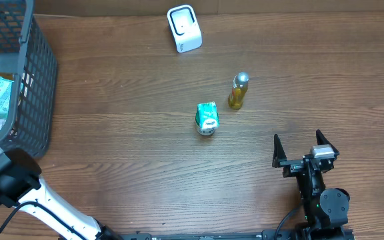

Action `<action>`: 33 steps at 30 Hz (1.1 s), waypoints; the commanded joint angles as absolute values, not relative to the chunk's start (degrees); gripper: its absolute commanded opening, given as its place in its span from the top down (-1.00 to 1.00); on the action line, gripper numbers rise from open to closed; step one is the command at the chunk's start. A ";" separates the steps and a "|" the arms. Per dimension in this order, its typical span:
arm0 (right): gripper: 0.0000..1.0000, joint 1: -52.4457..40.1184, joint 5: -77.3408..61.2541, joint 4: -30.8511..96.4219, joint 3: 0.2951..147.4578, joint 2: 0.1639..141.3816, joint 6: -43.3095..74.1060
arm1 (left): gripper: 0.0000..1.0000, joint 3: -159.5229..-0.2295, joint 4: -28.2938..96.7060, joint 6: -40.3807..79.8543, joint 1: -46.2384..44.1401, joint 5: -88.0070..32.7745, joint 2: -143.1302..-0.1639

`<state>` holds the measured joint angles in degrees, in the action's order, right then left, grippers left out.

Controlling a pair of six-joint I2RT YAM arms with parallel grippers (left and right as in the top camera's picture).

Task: Scan the item barcode
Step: 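Reach the left gripper back into the basket and grasp the snack packets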

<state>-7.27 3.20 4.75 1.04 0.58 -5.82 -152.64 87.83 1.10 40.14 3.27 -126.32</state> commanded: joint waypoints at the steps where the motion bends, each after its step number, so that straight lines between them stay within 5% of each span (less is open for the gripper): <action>1: -1.00 -7.22 3.29 4.58 0.47 0.23 -5.89 | -0.99 -144.92 84.75 -3.95 40.10 3.42 -125.58; 33: -1.00 -7.22 3.29 4.58 0.47 0.23 -5.89 | -0.99 -108.38 47.48 -10.26 40.56 2.94 -125.62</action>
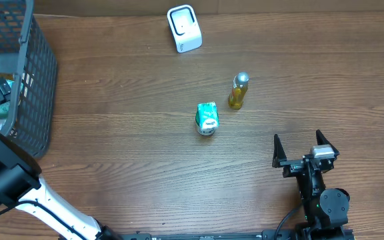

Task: Scan the item barcode
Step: 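Reach the left gripper back into the basket and grasp the snack packets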

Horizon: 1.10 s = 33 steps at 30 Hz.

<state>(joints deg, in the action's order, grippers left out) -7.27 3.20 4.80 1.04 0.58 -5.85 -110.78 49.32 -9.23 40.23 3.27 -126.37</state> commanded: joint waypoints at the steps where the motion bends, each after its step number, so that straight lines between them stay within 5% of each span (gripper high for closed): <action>1: -1.00 -7.22 3.29 4.58 0.47 0.23 -5.89 | -0.99 -107.79 46.92 -10.24 40.53 2.94 -125.62; 13: -1.00 -7.22 3.29 4.58 0.47 0.23 -5.89 | -1.00 -103.33 43.33 -9.82 40.60 2.98 -126.26; 17: -1.00 -7.22 3.29 4.58 0.47 0.23 -5.89 | -0.75 -103.33 43.51 -9.61 40.60 2.98 -126.26; 20: -1.00 -7.22 3.29 4.58 0.47 0.23 -5.89 | -0.98 -103.35 43.72 -9.58 40.60 3.90 -126.19; 33: -1.00 -7.22 3.29 4.58 0.47 0.23 -5.89 | -0.99 -111.74 42.89 -13.52 40.36 5.52 -125.27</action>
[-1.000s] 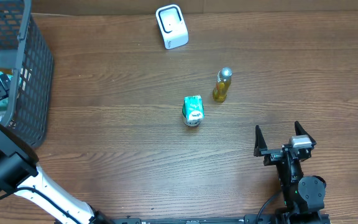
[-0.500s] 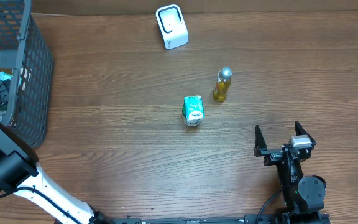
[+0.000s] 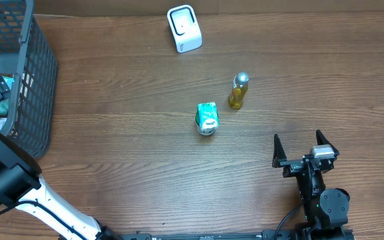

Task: Scan the item barcode
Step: 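Reach the left gripper back into the basket and grasp the snack packets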

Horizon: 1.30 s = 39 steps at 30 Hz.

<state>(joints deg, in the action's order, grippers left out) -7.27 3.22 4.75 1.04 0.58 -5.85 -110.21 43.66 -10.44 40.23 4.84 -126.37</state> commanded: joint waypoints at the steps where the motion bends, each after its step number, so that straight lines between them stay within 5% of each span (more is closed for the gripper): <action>1: -1.00 -7.22 3.29 4.58 0.47 0.23 -5.89 | -0.99 -111.77 42.41 -13.78 40.34 5.48 -125.27; 23: -1.00 -7.22 3.29 4.58 0.47 0.23 -5.89 | -0.98 -111.59 40.47 -14.61 40.51 1.04 -133.99; 31: -1.00 -7.22 3.29 4.58 0.47 0.23 -5.89 | 0.42 -111.81 40.62 -14.61 40.49 1.76 -133.16; 37: -1.00 -7.22 3.29 4.58 0.47 0.23 -5.89 | 0.63 -112.66 40.45 -13.34 40.47 1.85 -128.27; 38: -1.00 -7.22 3.29 4.58 0.47 0.23 -5.89 | 0.91 -112.66 40.47 -12.73 40.47 1.78 -127.33; 39: -1.00 -7.22 3.29 4.58 0.47 0.23 -5.89 | 0.92 -112.66 40.49 -12.60 40.47 1.15 -126.37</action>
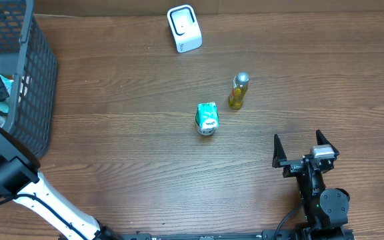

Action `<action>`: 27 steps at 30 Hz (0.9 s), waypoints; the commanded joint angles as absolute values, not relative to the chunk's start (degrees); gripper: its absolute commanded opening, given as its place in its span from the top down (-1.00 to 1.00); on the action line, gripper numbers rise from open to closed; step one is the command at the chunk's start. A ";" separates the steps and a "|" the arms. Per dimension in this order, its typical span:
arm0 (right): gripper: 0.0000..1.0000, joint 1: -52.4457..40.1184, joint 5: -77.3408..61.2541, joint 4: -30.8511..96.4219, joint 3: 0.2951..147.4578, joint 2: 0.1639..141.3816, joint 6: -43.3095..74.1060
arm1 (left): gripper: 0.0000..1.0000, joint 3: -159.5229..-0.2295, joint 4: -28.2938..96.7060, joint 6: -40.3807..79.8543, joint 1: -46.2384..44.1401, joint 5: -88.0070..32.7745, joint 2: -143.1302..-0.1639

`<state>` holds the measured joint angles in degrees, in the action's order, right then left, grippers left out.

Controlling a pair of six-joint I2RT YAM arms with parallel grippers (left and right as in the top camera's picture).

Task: Scan the item barcode
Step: 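Reach the left gripper back into the basket and grasp the snack packets, then lift the brown and green packets out and lower them onto the table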

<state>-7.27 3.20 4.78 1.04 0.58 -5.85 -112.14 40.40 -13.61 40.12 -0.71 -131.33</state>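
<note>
The white barcode scanner (pixel 184 28) stands at the far edge of the table. Inside the dark wire basket (pixel 35 73) at the far left, a teal packet (pixel 3 87) shows beside my left gripper. That gripper sits at the frame's edge, and its jaws are hidden. A green-and-white carton (pixel 207 119) and a yellow bottle with a silver cap (pixel 239 91) stand mid-table. My right gripper (pixel 299 143) rests open at the near right, holding nothing.
The basket's tall mesh wall surrounds my left gripper. More packets lie in the basket, mostly hidden. The left arm's white link (pixel 52 207) runs along the near left.
The left arm has shifted slightly farther into the basket. The teal packet now shows a little to the right of where it was. The right arm and the table items are unchanged.
At first the left arm was near the basket's front corner, and the teal packet lay flat among other items. Then the gripper was inside the basket at the packet. It has stayed there with small shifts. The right arm has not moved.
</note>
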 commanded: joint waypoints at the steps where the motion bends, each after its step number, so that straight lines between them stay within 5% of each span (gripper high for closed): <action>1: -1.00 -7.22 3.29 4.58 0.47 0.23 -5.89 | 0.91 -112.66 40.51 -12.62 40.47 0.38 -125.62; 18: -1.00 -7.22 3.29 4.58 0.47 0.23 -5.89 | 0.92 -112.66 32.99 7.51 40.47 -9.93 -100.01; 27: -1.00 -7.22 3.29 4.58 0.47 0.23 -5.89 | 0.91 -112.66 46.92 15.92 31.35 -20.60 -86.98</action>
